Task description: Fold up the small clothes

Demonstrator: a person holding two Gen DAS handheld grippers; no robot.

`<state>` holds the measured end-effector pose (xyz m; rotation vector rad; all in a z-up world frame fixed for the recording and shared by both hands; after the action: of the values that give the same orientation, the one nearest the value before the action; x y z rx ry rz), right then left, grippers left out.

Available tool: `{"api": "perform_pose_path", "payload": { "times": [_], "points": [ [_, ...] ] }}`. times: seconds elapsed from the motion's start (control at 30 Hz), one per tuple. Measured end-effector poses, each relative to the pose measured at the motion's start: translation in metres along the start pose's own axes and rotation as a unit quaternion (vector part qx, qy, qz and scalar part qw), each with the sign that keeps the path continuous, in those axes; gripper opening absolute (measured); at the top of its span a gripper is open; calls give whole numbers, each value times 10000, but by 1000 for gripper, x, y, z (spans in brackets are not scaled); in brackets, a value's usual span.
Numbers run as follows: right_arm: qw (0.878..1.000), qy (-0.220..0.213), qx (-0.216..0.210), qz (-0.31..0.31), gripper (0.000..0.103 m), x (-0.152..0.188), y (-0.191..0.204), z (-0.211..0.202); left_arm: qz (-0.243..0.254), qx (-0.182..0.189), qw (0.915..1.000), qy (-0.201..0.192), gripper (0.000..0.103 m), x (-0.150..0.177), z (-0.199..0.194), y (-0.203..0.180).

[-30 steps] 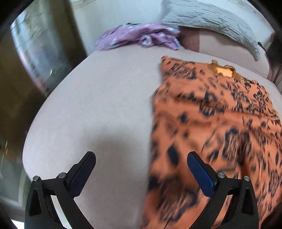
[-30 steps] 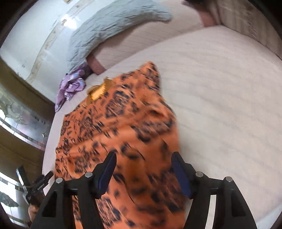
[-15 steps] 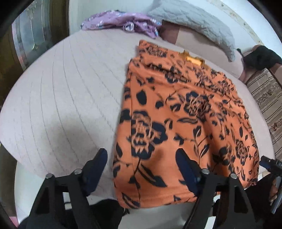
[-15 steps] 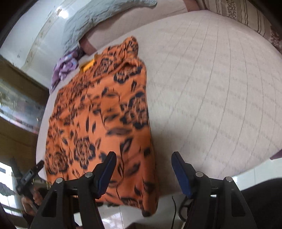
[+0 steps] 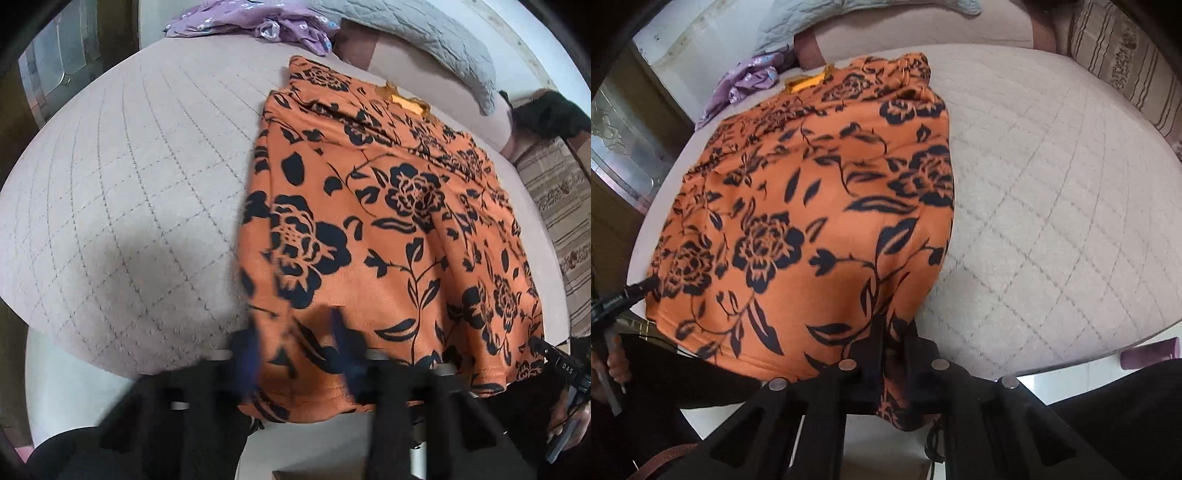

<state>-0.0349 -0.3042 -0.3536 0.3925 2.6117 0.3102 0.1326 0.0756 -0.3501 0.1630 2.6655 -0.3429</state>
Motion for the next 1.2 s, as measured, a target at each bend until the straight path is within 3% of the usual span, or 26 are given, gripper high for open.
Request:
{"api": "perform_pose_path", "payload": {
  "times": [0.03,0.13,0.2,0.27,0.3,0.37,0.43,0.47,0.5,0.53,0.57,0.6,0.67,0.8,0.93,1.07,1.2],
  "points": [
    [9999,-28,-80,55,9,-3,-1,-3,-103,155,9998,-12,9,-2,-1,2],
    [9985,-156,-432,306,9,-14,-6,-12,-186,368,9991,-89,9,-4,-8,4],
    [9981,15,-498,374,10,-16,-8,-10,-149,390,9991,-79,11,-2,-10,2],
    [9978,229,-426,458,13,-12,-12,-2,-138,308,9994,89,36,1,-5,2],
    [9975,353,-372,492,15,-7,-13,3,-150,307,9992,215,58,1,1,0],
    [9965,508,-341,573,31,1,-17,10,7,365,9990,245,66,3,1,-7],
    [9954,456,-567,622,59,4,-16,11,178,279,9991,273,66,5,3,-11],
    [9958,393,-616,557,62,4,-12,9,203,226,9992,258,63,5,3,-12],
    [9971,308,-585,364,61,4,-8,7,201,172,9994,231,45,4,3,-11],
    [9978,271,-556,229,52,3,-5,8,165,134,9996,198,21,2,3,-9],
    [9987,243,-452,24,39,3,0,8,52,194,9996,186,11,1,2,-6],
    [9990,248,-363,-111,17,3,2,8,-59,334,9992,202,10,0,3,-4],
    [9990,202,-329,-238,9,0,6,5,-163,488,9986,103,10,-6,1,-6],
    [9958,-141,-900,64,8,-28,2,-22,-8,734,9972,-162,9,-21,-15,-14],
    [9891,-679,-1276,298,8,-78,0,-51,105,821,9954,-489,9,-63,-40,-12],
    [9837,-1218,-1249,441,8,-153,2,-57,-5,980,9929,-668,9,-133,-49,-8],
    [9724,-1735,-1234,958,8,-240,-10,-37,88,776,9934,-841,9,-216,-31,-20]
  ]
}}
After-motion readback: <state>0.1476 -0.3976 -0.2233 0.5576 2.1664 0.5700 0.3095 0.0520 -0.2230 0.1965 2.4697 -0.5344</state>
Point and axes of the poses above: each gripper's, at about its wrist camera, not at the fingertips, and z roughly the way its jaws point, y to its left, x to its underside, the point moved 4 cm from there along z, roughly the way its jaws point, and after that the axes turned 3 degrees about -y, right-handed, at the moved point
